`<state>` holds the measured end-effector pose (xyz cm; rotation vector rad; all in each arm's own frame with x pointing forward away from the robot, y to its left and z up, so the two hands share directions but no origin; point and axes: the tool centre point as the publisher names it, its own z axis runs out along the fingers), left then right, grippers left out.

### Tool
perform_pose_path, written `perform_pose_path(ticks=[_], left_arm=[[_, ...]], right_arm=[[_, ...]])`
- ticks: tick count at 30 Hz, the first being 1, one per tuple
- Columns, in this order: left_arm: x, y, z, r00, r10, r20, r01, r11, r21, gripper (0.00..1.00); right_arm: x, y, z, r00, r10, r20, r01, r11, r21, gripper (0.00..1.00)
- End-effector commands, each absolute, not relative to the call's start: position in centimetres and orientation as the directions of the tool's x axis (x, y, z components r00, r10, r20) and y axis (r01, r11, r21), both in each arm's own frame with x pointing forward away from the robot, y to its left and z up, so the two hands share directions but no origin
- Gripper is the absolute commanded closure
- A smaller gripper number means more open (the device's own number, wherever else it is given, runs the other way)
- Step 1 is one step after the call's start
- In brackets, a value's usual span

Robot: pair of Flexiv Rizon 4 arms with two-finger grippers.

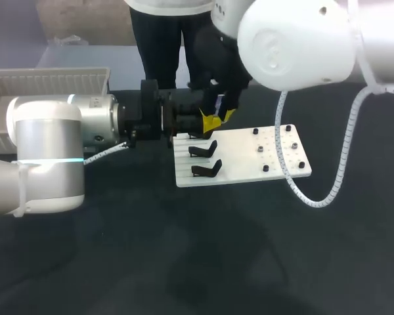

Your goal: Pick up each earbud case from the left stands, insert the matching earbuds, close the lid, and place the case in the box.

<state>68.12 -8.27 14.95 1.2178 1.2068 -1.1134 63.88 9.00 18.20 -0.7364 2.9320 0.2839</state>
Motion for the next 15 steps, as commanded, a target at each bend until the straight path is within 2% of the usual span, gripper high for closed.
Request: perform_pose_path(ticks=[1, 15], left_arm=[[67.99, -8.28, 14.83, 0.065, 0.022, -0.998, 0.996, 0.057, 0.067, 1.0], [67.99, -8.28, 14.83, 0.065, 0.022, -0.998, 0.996, 0.057, 0.067, 1.0]], right_arm=[[64.61, 9.63, 18.32, -0.874, -0.468, -0.128, -0.484, 0.862, 0.151, 0.7], [64.91, 9.81, 18.54, -0.868, -0.479, -0.133, -0.494, 0.858, 0.14, 0.68]])
